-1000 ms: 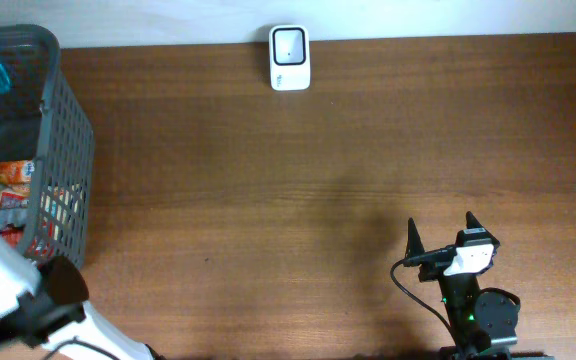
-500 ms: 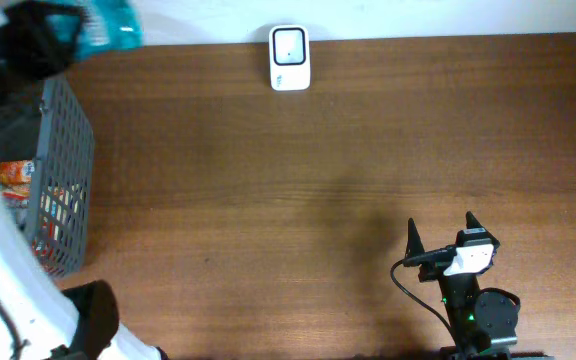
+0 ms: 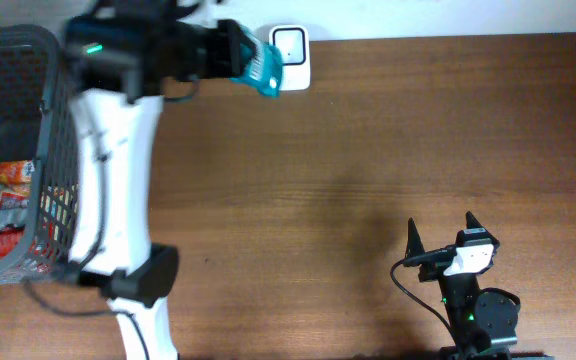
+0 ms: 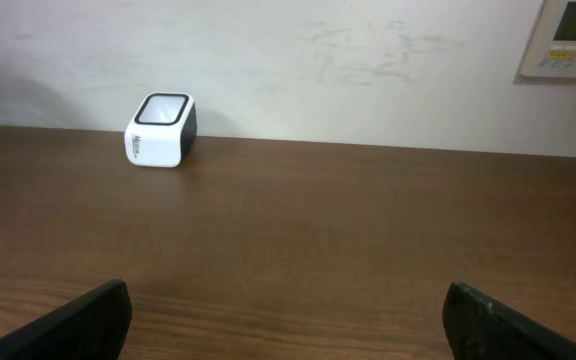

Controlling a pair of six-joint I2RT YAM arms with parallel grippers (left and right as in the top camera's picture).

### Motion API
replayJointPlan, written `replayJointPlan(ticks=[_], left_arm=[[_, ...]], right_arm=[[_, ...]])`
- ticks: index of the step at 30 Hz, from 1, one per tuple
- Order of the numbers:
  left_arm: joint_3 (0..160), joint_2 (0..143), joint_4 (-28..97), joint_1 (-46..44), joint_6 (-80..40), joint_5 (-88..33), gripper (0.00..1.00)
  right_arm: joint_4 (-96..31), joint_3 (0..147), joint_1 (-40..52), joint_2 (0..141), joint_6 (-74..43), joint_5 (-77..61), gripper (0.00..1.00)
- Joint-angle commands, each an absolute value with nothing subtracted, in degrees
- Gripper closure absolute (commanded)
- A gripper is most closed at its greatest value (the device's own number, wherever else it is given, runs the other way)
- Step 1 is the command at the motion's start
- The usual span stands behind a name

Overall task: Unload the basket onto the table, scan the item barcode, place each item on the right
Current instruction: 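Lift the Listerine bottle with the left gripper and carry it toward the scanner, then set the bottle down beside the scanner and release the left gripper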

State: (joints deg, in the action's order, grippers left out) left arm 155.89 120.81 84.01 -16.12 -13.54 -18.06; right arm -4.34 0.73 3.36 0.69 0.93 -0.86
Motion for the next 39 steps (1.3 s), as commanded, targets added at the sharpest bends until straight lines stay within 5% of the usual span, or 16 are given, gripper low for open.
replayJointPlan(ticks=[1,9,18,29,39], left_arm=[[156.46,126.65,82.91,-20.05,-13.87,-15.99,0.86],[156.46,139.50,76.34,-26.61,-13.89,-15.99,0.85],[156.46,144.64,69.43,-33.26,-13.89,2.42,0.80],[156.46,150.80,64.62,-37.23,-13.89,3.22,0.73],[156.48,151.50,63.02,-37.23,-13.89,3.20,0.27]], right_arm=[[-4.56,0.32,2.96,0.32,1.08,-0.60,0.02],[-4.56,0.32,2.96,0.32,1.08,-0.60,0.02],[-4.56,0.32,2.96,0.32,1.08,-0.60,0.02],[-4.56,0.32,2.96,0.32,1.08,-0.60,0.02],[-4.56,0.32,2.96,0.32,1.08,-0.60,0.02]])
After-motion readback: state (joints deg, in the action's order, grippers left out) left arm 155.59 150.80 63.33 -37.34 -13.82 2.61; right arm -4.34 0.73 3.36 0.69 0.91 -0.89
